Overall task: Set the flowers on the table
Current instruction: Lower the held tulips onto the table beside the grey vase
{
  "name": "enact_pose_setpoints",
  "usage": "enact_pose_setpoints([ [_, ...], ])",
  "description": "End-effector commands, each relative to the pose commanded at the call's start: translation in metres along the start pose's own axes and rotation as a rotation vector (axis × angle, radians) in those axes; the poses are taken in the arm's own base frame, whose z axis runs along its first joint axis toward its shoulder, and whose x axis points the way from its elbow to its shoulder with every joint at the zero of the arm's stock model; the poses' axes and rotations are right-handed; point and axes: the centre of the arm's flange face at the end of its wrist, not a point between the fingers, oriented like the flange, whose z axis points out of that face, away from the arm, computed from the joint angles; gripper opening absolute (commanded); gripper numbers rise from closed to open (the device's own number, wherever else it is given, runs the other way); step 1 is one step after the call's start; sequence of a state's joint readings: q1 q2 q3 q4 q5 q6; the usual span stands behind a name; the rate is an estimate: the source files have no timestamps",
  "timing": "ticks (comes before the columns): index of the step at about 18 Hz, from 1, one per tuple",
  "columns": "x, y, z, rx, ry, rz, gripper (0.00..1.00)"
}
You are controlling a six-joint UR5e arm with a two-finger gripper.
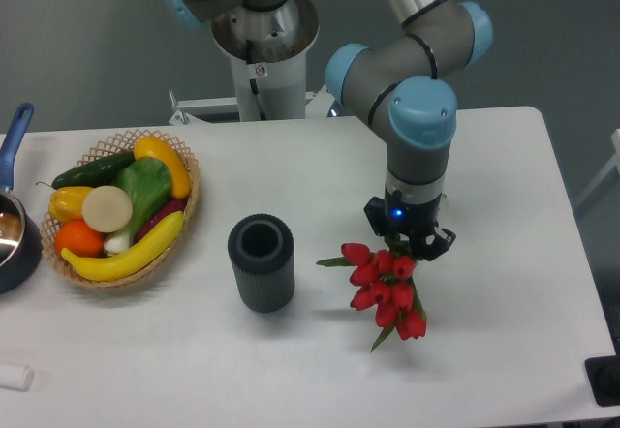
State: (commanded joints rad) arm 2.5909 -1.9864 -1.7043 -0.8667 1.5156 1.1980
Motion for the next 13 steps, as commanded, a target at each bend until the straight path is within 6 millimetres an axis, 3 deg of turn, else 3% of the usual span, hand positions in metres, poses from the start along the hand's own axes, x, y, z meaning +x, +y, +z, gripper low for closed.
enact_pose_setpoints([
  [4, 0.002, -0.011, 0.023, -0.008, 0.029, 0.017, 0.41],
  [13, 0.005, -0.017, 0.039, -0.016, 0.052, 0.024, 0.42],
])
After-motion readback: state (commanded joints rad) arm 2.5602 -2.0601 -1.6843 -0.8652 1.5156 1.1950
